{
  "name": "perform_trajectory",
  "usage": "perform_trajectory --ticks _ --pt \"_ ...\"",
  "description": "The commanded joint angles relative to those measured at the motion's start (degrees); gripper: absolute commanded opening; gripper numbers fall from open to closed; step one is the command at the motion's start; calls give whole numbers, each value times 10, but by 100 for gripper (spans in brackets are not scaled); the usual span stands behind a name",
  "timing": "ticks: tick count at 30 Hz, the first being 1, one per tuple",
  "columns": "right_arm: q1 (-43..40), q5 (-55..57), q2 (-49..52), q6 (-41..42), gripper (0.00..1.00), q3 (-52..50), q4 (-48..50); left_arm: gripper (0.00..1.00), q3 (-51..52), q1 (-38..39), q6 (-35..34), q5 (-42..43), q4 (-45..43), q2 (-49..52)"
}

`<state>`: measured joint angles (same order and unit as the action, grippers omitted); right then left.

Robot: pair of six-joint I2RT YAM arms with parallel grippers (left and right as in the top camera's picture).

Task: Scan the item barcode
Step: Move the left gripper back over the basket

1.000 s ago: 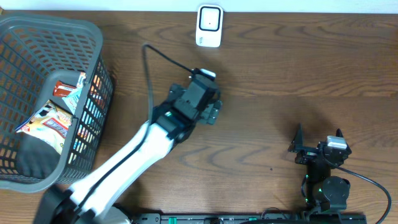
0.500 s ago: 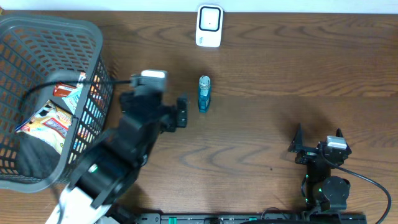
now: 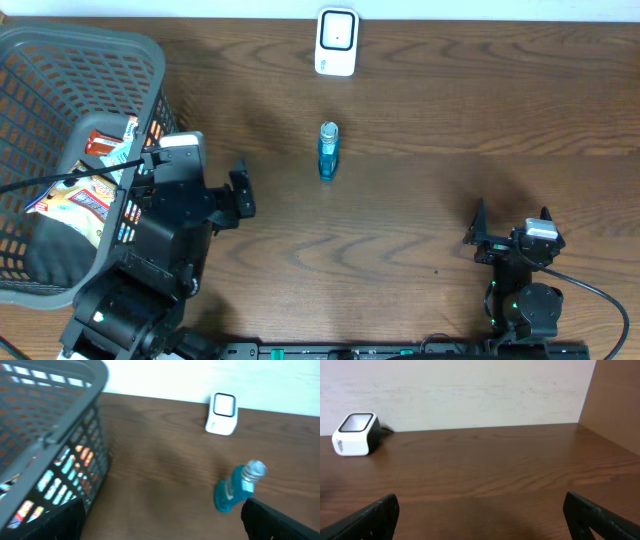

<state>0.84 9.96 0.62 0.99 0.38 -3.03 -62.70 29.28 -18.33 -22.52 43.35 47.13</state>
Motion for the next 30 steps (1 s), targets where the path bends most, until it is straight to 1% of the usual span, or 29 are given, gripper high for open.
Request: perform_trajectory --ticks 1,11,19,27,30 --pt "-4 0 -3 -4 99 -1 -2 98 -3 -40 -21 -18 11 0" --pt "-4 0 -3 -4 99 -1 -2 98 -3 -130 -54 -18 68 0" --pt "-4 0 -3 -4 99 -1 -2 98 -3 -158 -56 -18 78 0" --pt "-4 0 -3 -4 99 -1 -2 98 -3 -198 -96 -18 100 0" --pt "-4 0 -3 -4 99 -1 -2 98 -3 -210 -99 -18 106 0"
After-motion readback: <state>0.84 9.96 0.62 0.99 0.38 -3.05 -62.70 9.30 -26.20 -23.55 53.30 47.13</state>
